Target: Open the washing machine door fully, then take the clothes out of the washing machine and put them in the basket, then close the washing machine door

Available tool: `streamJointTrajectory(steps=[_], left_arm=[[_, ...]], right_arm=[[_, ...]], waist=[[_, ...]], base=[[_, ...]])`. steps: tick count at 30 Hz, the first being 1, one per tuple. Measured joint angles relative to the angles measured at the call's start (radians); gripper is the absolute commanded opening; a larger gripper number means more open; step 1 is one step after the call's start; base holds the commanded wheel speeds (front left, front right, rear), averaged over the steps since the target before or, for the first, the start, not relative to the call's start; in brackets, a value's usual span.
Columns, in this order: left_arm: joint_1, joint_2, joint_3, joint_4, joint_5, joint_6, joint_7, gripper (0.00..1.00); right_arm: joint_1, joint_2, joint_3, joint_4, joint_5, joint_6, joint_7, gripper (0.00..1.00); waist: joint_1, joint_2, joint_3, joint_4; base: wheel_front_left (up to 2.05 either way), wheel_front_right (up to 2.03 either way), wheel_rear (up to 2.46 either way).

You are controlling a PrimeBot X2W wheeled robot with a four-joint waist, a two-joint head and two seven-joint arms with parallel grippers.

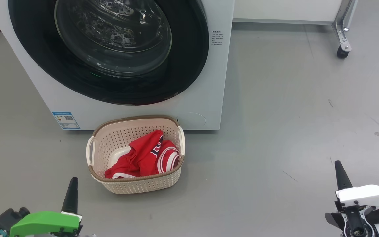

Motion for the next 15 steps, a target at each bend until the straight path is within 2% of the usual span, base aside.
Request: streamJointTrajectory(steps=[15], left_arm=[[-0.018, 0.007, 0.04, -0.001, -0.157, -0.007, 0.047, 0.0]], right_arm=[[-0.019, 0.008, -0.043, 0.01, 0.202, 0.019, 0.056, 0.0]], waist=[[0.0, 0.0, -0.005, 0.0]], base=[[0.0, 0.0, 0.0]])
